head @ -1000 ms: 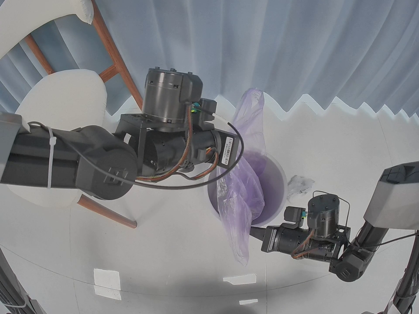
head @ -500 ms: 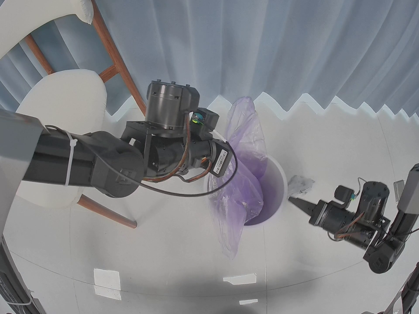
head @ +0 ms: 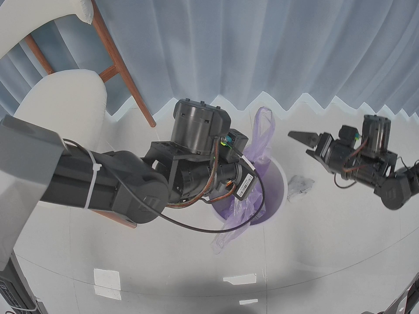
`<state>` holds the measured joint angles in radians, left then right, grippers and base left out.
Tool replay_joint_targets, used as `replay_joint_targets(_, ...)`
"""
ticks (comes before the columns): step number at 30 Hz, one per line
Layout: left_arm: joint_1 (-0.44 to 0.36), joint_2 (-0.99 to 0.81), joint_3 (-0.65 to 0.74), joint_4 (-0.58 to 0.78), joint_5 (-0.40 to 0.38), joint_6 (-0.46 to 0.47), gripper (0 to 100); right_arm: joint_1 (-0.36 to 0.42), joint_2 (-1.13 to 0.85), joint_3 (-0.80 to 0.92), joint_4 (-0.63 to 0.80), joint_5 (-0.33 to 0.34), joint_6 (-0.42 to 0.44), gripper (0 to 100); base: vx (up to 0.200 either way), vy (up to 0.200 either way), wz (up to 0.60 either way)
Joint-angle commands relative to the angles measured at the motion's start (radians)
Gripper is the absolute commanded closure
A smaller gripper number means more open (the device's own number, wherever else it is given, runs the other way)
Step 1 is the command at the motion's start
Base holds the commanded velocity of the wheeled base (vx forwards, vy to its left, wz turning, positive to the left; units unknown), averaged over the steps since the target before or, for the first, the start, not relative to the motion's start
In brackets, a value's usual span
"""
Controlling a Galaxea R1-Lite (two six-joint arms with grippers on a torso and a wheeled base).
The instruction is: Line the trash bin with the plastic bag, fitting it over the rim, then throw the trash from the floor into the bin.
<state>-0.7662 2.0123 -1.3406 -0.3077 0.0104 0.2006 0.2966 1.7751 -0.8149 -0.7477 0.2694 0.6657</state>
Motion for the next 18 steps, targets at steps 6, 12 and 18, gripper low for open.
replay_joint_targets(6,-0.033,0.009,0.046,-0.042,0.0,0.0,100,0.067,0.109,-0.363,0.237,-0.088,-0.138,0,0.0,0.0,0.0)
replay_joint_targets(12,-0.022,0.008,0.046,-0.042,0.003,0.0,100,0.088,0.13,-0.328,0.248,-0.156,-0.163,0,0.0,0.0,0.0)
replay_joint_targets(18,-0.022,0.008,0.044,-0.042,0.003,0.0,100,0.087,0.135,-0.313,0.251,-0.182,-0.163,0,0.0,0.0,0.0)
